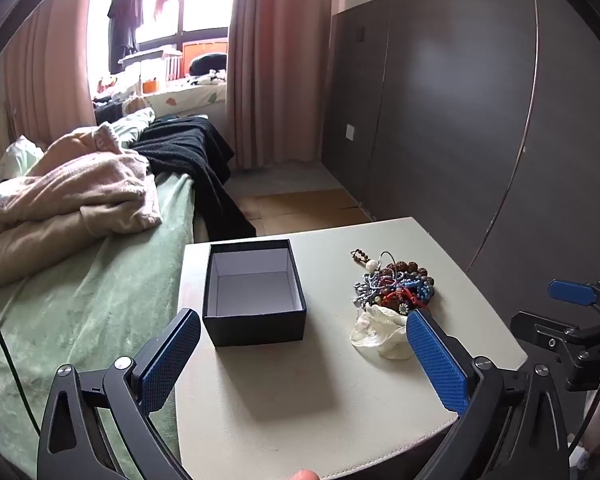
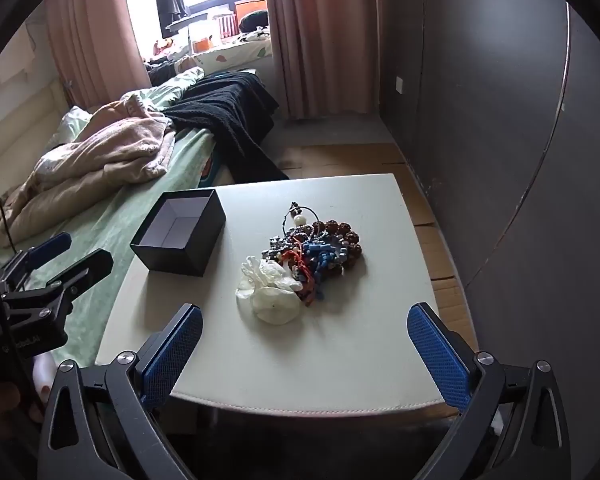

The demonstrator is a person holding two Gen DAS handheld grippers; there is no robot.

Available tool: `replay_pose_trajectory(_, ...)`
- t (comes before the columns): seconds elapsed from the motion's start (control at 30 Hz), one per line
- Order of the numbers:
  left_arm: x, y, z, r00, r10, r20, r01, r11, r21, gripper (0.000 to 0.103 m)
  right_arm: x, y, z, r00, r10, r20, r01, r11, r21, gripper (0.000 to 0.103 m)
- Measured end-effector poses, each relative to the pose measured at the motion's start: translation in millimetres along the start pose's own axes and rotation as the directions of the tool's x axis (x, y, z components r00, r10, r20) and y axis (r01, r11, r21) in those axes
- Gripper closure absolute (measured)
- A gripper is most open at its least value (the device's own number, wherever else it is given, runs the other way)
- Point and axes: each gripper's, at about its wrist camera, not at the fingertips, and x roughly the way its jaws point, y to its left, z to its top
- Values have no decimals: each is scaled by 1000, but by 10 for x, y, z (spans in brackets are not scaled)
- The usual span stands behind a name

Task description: Organize jewelry

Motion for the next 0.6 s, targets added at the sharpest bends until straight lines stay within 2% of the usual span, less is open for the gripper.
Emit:
replay_pose_trajectory(0.17,-11,18,-80,1000,-19,10,19,1000,5,0,-16,-53,10,1000,7,-10,-7,1000,27,0)
replay_pose_trajectory(0.27,23,39,-50,999,-34,1,34,999,-7,0,59,-22,15,1000,-16,-19,16,1000,12,0)
replay_pose_trajectory(0.3,32,41,-53,999,-32,1,32,999,-9,0,58,53,11,999,-36,-10,36,999,-5,0)
replay_pose_trajectory(0.47,54,35,-52,1000,-16,1,16,1000,-3,0,33,31,19,999,-41,7,42,999,-18,0)
replay_pose_trajectory(0.6,60,98,-54,1000,-31,6,31,999,-32,0,50,28,33,999,-44,10,44,999,-4,0)
